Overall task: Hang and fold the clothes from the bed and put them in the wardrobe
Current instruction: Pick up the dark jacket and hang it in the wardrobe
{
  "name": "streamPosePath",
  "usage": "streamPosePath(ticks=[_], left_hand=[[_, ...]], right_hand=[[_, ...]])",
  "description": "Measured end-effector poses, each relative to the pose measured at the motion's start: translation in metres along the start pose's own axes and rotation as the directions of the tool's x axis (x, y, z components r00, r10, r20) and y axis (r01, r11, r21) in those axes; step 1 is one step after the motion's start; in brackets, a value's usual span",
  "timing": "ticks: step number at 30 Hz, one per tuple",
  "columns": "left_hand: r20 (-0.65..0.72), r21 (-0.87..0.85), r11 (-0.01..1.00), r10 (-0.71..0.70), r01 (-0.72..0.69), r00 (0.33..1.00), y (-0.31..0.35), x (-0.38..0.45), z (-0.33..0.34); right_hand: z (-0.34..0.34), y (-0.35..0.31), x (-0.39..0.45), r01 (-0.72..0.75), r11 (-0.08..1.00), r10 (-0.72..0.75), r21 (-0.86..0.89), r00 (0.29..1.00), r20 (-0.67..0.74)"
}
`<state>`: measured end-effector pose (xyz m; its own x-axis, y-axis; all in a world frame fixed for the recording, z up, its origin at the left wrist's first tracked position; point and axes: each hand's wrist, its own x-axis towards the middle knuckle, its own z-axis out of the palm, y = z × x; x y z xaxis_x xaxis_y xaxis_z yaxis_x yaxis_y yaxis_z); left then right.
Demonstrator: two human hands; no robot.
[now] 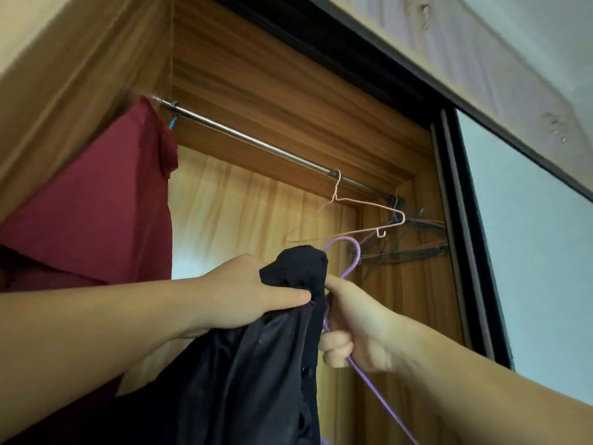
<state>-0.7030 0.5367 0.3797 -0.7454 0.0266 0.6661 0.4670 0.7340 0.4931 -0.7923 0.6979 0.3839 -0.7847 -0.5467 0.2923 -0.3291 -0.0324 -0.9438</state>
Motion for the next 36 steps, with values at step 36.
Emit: streamPosePath(ticks=[36], left_hand=[[0.447,-0.256,0.823,-0.365,0.508,0.817,0.030,-0.350,0.205]], right_hand=[[-0.078,0.121,-0.377,-0.256,0.947,0.177,-0.193,0.919,-0.352]])
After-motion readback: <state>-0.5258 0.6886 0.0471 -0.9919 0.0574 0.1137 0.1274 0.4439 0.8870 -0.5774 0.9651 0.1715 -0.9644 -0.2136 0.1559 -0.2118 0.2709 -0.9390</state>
